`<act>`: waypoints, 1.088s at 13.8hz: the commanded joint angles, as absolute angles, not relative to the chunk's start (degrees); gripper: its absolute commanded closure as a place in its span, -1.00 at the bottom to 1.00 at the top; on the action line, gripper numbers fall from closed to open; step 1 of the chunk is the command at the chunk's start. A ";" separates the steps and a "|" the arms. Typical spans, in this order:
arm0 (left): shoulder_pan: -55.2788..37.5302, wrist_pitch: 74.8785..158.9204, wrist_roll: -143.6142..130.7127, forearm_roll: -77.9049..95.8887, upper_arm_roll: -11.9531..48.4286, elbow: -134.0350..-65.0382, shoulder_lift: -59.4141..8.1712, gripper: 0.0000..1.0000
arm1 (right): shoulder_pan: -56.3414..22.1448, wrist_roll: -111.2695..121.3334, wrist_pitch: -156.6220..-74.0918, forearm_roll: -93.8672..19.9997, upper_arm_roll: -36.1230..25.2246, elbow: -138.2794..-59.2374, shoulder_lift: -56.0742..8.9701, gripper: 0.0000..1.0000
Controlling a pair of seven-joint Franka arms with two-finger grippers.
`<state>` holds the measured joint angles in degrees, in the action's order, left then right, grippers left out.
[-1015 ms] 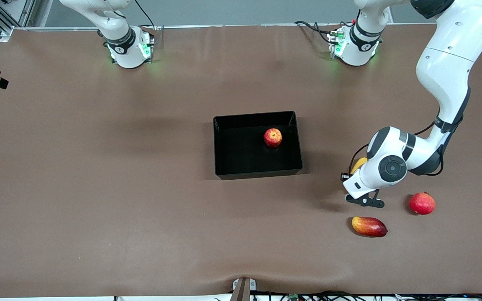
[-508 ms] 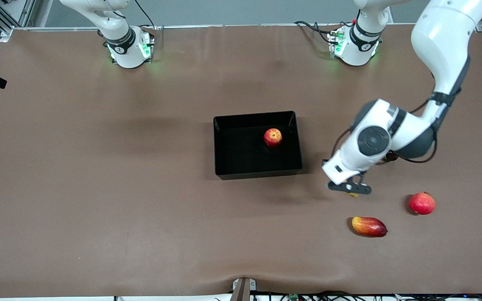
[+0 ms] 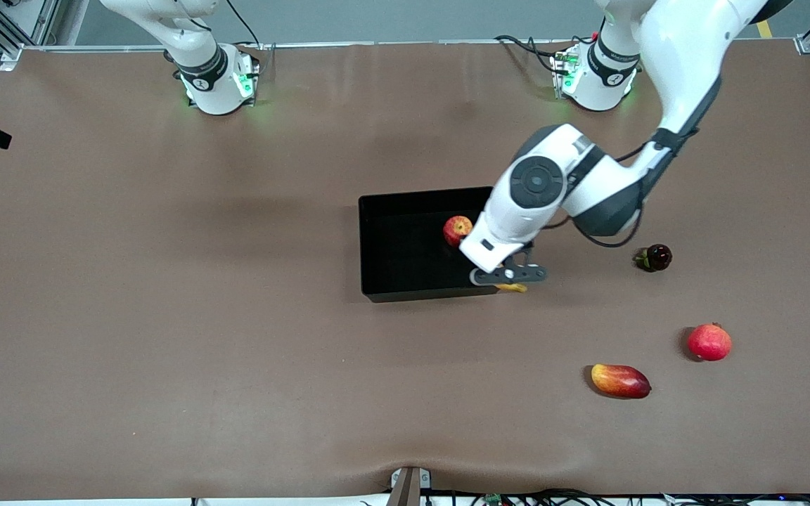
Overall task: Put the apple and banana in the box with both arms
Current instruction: 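Carry the banana into the black box and open the left gripper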
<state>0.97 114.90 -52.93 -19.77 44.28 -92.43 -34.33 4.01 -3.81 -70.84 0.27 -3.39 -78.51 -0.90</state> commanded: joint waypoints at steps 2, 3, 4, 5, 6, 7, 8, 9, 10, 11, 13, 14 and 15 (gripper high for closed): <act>-7.18 114.34 -64.14 -19.34 42.99 -83.60 -41.73 1.00 | 5.63 -3.34 -70.05 -0.97 -2.72 -77.52 -1.49 -1.00; -9.73 114.87 -66.07 -19.25 41.24 -82.80 -42.44 1.00 | 5.63 -3.34 -70.05 -0.97 -2.72 -77.52 -1.49 -1.00; -12.54 115.31 -67.57 -19.16 38.87 -82.10 -42.63 1.00 | 5.63 -3.34 -70.05 -0.97 -2.72 -77.52 -1.49 -1.00; -15.09 116.18 -68.46 -19.07 36.59 -81.57 -42.89 1.00 | 5.63 -3.34 -70.05 -0.97 -2.64 -77.52 -1.49 -1.00; -17.29 117.58 -70.03 -19.07 34.82 -81.21 -43.50 1.00 | 5.63 -3.34 -70.05 -0.97 -2.72 -77.52 -1.49 -1.00; -18.79 119.16 -71.35 -19.07 33.59 -80.78 -44.38 1.00 | 5.63 -3.34 -70.05 -0.97 -2.64 -77.52 -1.49 -1.00; -19.94 120.57 -71.98 -19.07 32.79 -80.34 -45.34 1.00 | 5.63 -3.34 -70.05 -0.97 -2.72 -77.52 -1.49 -1.00; -20.65 121.72 -72.24 -19.07 32.44 -80.16 -46.13 1.00 | 5.63 -3.34 -70.05 -0.97 -2.72 -77.52 -1.49 -1.00; -21.00 122.60 -72.16 -19.07 32.34 -79.98 -47.01 1.00 | 5.63 -3.34 -70.05 -0.97 -2.72 -77.52 -1.49 -1.00; -21.01 123.39 -72.16 -19.07 32.34 -79.98 -47.80 1.00 | 5.63 -3.34 -70.05 -0.97 -2.72 -77.52 -1.49 -1.00; -21.97 124.45 -71.90 -19.33 32.08 -79.98 -49.12 1.00 | 5.71 -3.34 -70.05 -0.97 -2.72 -77.52 -1.49 -1.00; -22.49 125.32 -71.63 -19.34 31.21 -79.98 -49.74 1.00 | 5.71 -3.34 -70.05 -0.97 -2.72 -77.52 -1.49 -1.00; -23.37 126.20 -71.63 -19.34 30.33 -79.98 -50.44 1.00 | 5.71 -3.34 -70.05 -0.97 -2.72 -77.52 -1.49 -1.00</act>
